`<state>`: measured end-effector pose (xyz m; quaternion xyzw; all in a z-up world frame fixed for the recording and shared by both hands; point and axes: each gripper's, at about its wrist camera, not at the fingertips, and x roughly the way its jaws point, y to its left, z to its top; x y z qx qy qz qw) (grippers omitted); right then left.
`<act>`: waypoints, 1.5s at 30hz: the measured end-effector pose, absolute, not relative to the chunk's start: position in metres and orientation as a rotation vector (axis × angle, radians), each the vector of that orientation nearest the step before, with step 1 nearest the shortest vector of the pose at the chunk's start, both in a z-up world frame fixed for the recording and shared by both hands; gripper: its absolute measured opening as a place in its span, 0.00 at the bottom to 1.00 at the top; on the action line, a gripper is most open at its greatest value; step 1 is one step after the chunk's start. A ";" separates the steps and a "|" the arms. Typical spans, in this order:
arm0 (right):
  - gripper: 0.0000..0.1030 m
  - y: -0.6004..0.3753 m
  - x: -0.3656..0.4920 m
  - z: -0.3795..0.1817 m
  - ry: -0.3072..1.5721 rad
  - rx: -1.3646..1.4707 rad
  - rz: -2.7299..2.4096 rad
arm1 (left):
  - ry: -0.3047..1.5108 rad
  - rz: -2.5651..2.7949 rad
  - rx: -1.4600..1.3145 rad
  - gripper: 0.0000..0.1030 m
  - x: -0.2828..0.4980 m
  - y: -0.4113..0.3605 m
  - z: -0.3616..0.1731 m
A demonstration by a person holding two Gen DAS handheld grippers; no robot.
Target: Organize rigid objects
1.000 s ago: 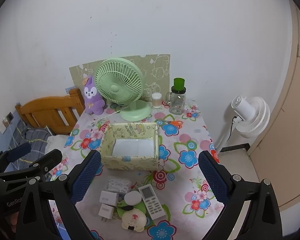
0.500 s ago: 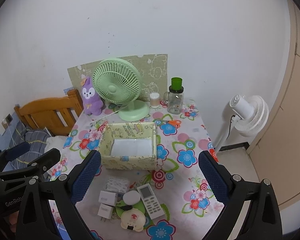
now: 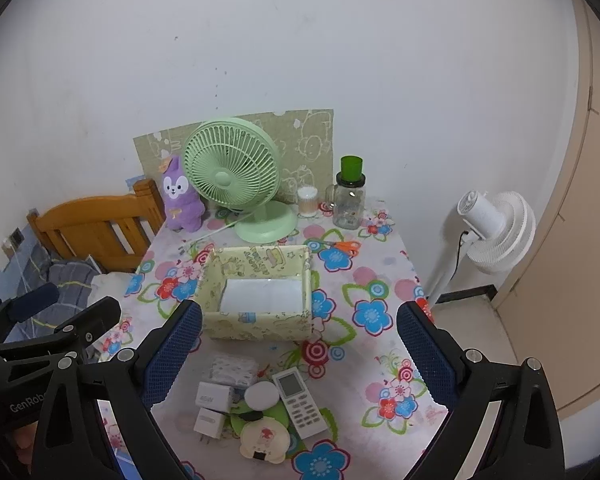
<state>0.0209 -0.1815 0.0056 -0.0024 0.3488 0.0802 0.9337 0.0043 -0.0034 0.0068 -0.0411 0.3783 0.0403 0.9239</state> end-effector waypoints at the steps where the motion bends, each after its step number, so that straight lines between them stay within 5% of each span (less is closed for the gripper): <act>1: 0.97 -0.181 0.021 0.006 0.713 -0.007 0.165 | 0.778 0.083 -0.086 0.89 0.004 -0.003 0.007; 45: 0.97 -0.187 0.047 -0.117 0.842 -0.014 0.187 | 0.962 0.009 -0.102 0.90 0.028 0.002 -0.124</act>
